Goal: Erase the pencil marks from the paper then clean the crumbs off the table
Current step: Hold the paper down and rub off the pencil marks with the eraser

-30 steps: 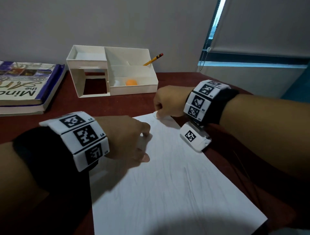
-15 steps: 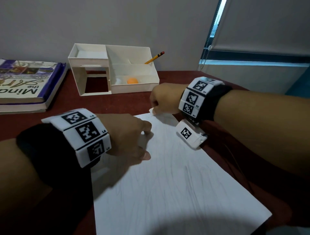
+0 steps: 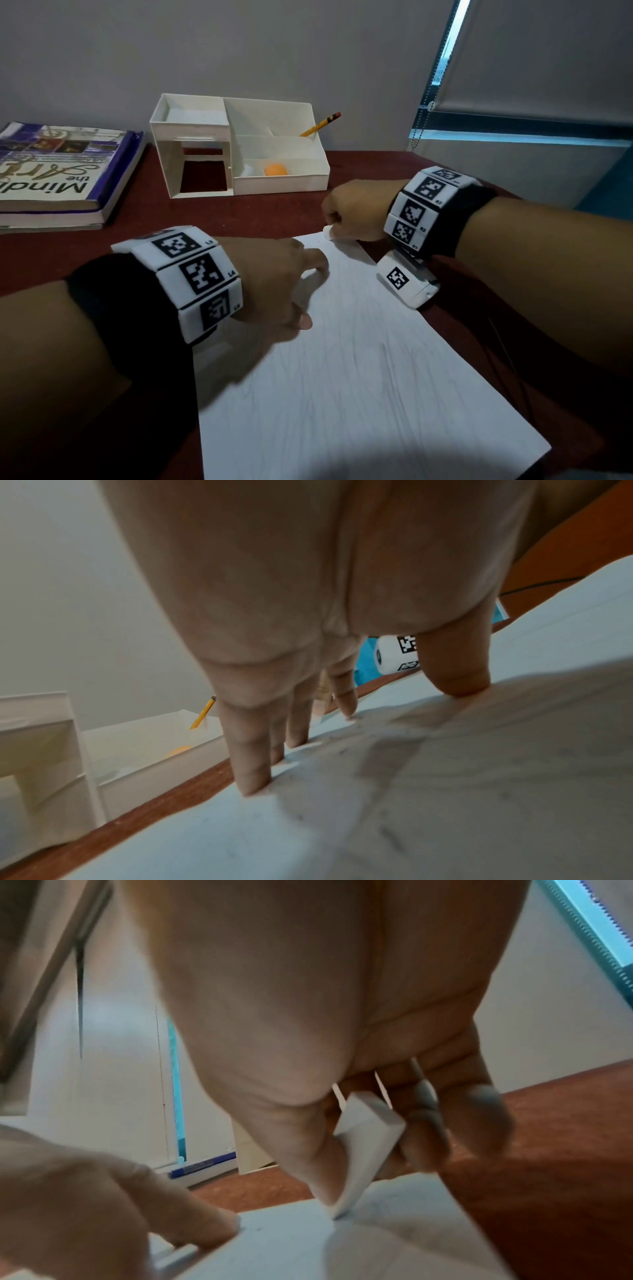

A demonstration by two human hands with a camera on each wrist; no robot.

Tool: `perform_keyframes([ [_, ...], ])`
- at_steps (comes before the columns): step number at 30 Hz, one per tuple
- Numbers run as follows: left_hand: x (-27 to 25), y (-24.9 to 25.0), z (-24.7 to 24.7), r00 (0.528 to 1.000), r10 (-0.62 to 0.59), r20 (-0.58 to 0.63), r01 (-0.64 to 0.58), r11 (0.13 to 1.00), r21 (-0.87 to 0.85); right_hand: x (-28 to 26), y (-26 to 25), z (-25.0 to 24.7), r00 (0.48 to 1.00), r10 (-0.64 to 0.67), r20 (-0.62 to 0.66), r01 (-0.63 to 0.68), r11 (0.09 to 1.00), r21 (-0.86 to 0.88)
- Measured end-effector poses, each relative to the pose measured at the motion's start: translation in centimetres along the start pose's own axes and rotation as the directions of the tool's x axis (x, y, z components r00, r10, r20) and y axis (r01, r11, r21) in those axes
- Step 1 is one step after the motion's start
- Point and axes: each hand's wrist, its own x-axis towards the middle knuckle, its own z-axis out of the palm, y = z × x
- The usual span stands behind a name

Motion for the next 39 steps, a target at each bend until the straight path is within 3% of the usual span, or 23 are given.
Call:
perform_keyframes([
  [7,0.3,-0.2,0.4,0.997,0.005,0.075,-0.005,1.000,0.008,-1.8,0.1,-0.4,0.993,-0.087,0.076,0.079,0.991,0.106],
  [11,0.2,0.2,0.2,0.998,0.006,0.070,-0.004,1.000,-0.025,-1.6,2.0,-1.9,0.989,0.064,-0.133,-0.049,0.992,0.117],
  [12,0.2,0.2,0.2,0.998,0.009,0.059,-0.008,1.000,-0.026,-1.8,1.9,-2.1,0.991,0.046,-0.123,-0.025,0.986,0.168],
  [16,0.3,0.4,0.1,0.999,0.013,0.035,-0.013,1.000,-0.010,-2.5,-0.3,-0.7,0.987,-0.114,0.116,0.085,0.970,0.227],
  [21,0.2,0.6,0.2,0.999,0.034,0.030,-0.034,0.999,0.010,-1.2,0.7,0.0,1.000,-0.003,-0.010,0.004,0.997,0.079],
  [23,0.3,0.7,0.3,0.998,0.047,0.030,-0.047,0.998,0.029,-1.4,0.6,0.0,0.999,-0.035,0.016,0.033,0.993,0.114],
  [26,0.3,1.1,0.2,0.988,-0.032,0.149,0.022,0.997,0.067,-2.2,0.0,-0.1,0.986,-0.114,0.119,0.082,0.965,0.247],
  [31,0.1,1.8,-0.1,0.977,-0.074,0.199,0.058,0.995,0.085,-1.1,0.7,0.2,1.000,0.002,-0.025,0.000,0.996,0.085],
  [36,0.1,1.7,0.2,0.980,-0.072,0.183,0.054,0.994,0.100,-2.2,1.3,-0.9,0.975,-0.055,0.214,0.003,0.972,0.235],
  [39,0.3,1.6,0.1,0.979,-0.071,0.190,0.052,0.994,0.099,-1.5,1.4,0.1,0.998,0.003,0.058,-0.011,0.989,0.146],
])
